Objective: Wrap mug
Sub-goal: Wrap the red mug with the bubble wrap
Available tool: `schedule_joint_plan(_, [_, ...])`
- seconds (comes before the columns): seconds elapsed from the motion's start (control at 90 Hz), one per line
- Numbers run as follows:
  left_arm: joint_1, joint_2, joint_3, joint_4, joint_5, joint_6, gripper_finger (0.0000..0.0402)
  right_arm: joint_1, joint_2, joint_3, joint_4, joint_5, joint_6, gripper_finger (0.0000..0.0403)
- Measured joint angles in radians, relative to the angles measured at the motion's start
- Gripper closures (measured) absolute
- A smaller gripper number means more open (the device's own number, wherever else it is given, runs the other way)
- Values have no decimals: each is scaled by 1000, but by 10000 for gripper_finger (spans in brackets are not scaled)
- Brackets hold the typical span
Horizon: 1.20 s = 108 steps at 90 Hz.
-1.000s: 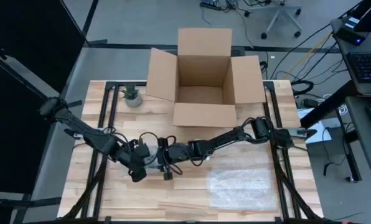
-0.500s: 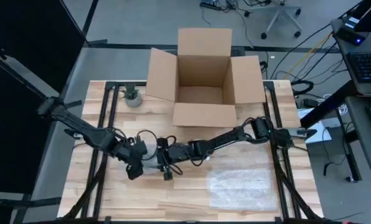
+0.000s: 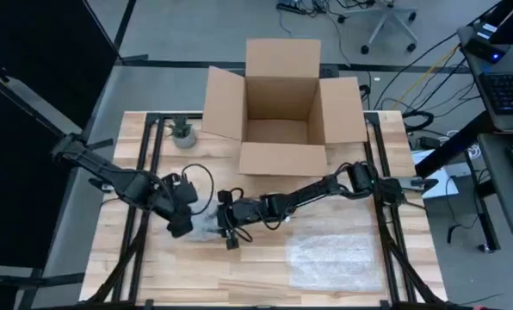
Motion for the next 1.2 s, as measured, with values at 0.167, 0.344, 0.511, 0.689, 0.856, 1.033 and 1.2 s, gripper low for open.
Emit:
schedule_joint_plan(0.167, [22, 13, -113, 160, 83, 23, 191, 0, 0, 0, 0, -1, 0, 245])
schedule_joint_plan(0.344, [22, 26, -252, 381, 134, 4, 191, 0, 0, 0, -1, -1, 0, 245])
schedule_joint_plan(0.511, [22, 76, -325, 457, 136, -4, 191, 0, 0, 0, 0, -2, 1, 245])
schedule_joint_plan(0.689, [22, 90, -318, 456, 136, -1, 191, 0, 0, 0, 0, -1, -3, 245])
schedule_joint_plan(0.856, [22, 91, -313, 453, 136, 1, 191, 0, -29, -2, -55, 1, -15, 245])
schedule_joint_plan(1.033, [22, 92, -312, 453, 136, 16, 191, 0, -100, -3, -200, 4, -38, 245])
schedule_joint_plan(1.2, [22, 92, -312, 451, 137, 15, 191, 0, -155, -2, -373, 4, -68, 245])
